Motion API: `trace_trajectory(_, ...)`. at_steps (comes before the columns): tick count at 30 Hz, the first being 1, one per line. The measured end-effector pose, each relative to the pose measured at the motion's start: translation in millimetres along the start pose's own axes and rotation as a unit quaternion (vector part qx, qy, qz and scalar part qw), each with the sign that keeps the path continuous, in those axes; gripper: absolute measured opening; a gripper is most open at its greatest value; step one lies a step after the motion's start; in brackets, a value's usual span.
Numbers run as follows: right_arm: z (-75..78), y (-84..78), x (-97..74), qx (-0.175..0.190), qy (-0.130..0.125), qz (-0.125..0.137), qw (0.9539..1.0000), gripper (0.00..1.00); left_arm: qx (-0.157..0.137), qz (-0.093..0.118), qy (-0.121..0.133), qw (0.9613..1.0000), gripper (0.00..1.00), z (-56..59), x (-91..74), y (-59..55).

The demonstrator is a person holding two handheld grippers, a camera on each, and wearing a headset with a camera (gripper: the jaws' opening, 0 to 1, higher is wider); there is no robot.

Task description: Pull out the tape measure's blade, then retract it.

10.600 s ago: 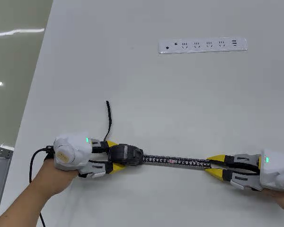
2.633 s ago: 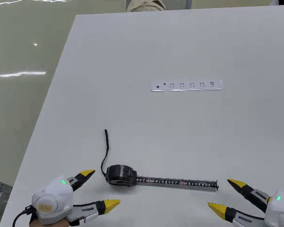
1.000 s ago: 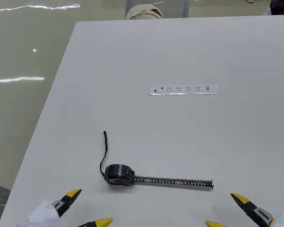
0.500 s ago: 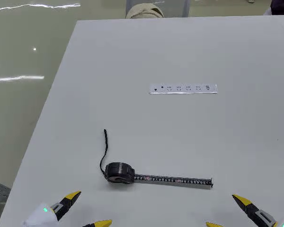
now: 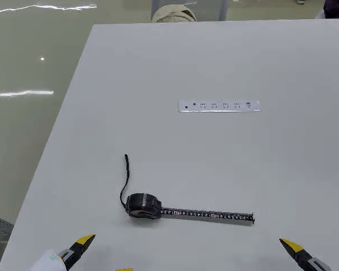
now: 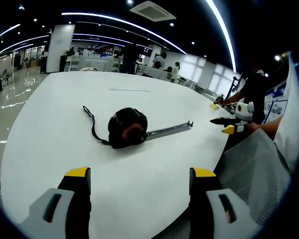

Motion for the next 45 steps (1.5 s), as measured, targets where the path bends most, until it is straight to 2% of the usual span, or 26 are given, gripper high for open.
trace_trajectory(11, -4.9, -4.8, -11.5, 0.001, -0.008, 0.003, 1.0, 0.69, -0.003, 0.003, 0.002, 1.0, 0.79, -0.1, -8.1, -4.7)
trace_trajectory(16, -7.1, -6.0, -12.7, 0.002, -0.01, 0.008, 0.9999, 0.69, -0.014, 0.007, 0.005, 0.9999, 0.79, 1.1, -12.7, -5.3)
trace_trajectory(18, -7.7, -6.9, -12.0, 0.001, -0.01, 0.004, 0.9999, 0.69, -0.017, 0.006, 0.006, 0.9998, 0.79, -1.4, -11.7, -8.8)
trace_trajectory(24, -7.1, -7.4, -11.9, 0.003, -0.009, 0.007, 0.9999, 0.68, -0.012, 0.004, 0.008, 0.9999, 0.79, -1.6, -11.3, -8.8)
trace_trajectory(37, -5.9, -3.2, -9.4, -0.003, -0.009, 0.016, 0.9998, 0.68, 0.006, -0.001, 0.006, 1.0, 0.79, 2.9, -9.3, 0.4)
trace_trajectory(41, -6.3, -2.1, -6.9, -0.007, -0.007, 0.016, 0.9998, 0.68, -0.001, 0.0, 0.007, 1.0, 0.8, 2.6, -9.4, 5.2)
trace_trajectory(45, -6.4, -1.3, -4.7, -0.008, -0.004, 0.016, 0.9998, 0.67, 0.004, -0.008, 0.008, 0.9999, 0.81, 4.4, -8.0, 10.4)
Point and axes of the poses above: the centre of the closed fingertips' face, and the gripper's own axes: x roughly forward along the fingers, z roughly to its right, y roughly out of its top, the point moved 10 cm from there along -x, roughly backward along the fingers, and after that the axes turned 14 degrees about y, right-handed, at the moved point
